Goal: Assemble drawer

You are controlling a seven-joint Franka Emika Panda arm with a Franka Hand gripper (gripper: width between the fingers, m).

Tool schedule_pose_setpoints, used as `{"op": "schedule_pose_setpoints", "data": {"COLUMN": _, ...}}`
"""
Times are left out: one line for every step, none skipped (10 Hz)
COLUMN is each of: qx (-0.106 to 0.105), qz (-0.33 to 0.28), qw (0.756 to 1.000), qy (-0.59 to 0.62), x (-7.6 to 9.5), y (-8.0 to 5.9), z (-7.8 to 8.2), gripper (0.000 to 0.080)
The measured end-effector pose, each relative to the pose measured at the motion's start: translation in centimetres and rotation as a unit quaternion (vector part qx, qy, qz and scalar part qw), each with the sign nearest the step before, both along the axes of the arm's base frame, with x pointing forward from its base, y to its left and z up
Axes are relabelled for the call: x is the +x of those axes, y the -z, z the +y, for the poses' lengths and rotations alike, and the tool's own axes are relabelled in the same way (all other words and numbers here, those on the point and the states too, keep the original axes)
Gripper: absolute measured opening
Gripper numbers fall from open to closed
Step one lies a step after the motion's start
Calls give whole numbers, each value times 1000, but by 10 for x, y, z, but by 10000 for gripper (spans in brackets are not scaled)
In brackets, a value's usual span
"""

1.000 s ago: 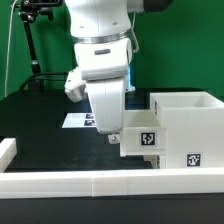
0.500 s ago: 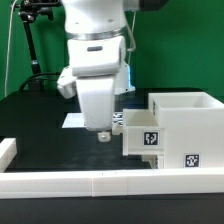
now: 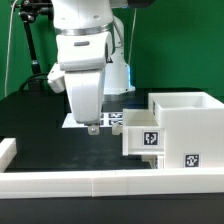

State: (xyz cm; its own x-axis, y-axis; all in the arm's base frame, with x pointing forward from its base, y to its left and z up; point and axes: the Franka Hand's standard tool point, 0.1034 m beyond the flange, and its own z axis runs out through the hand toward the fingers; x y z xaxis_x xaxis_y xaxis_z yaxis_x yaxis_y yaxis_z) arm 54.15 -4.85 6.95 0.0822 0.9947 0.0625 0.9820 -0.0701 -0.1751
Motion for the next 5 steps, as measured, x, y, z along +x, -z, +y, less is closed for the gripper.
{"op": "schedule_pose_setpoints", "data": {"qx": 0, "qz": 0, "qw": 1000, "qy": 0, "x": 0, "y": 0, "z": 0, "gripper": 649}}
{"op": "schedule_pose_setpoints", "data": {"qx": 0, "qz": 1, "qw": 1000, "qy": 0, "x": 0, "y": 1, "z": 0, "gripper": 649}}
{"op": "schedule_pose_setpoints", "data": {"qx": 2, "qz": -2, "qw": 1000, "qy": -11, "x": 1, "y": 1, "z": 1, "gripper": 649}}
{"op": "schedule_pose_setpoints", "data": {"qx": 6, "qz": -10, "qw": 999, "qy": -33, "x": 3, "y": 0, "z": 3, "gripper": 649}}
{"op": "schedule_pose_setpoints", "data": {"qx": 9, "qz": -11, "qw": 999, "qy": -45, "x": 3, "y": 0, "z": 7, "gripper": 649}}
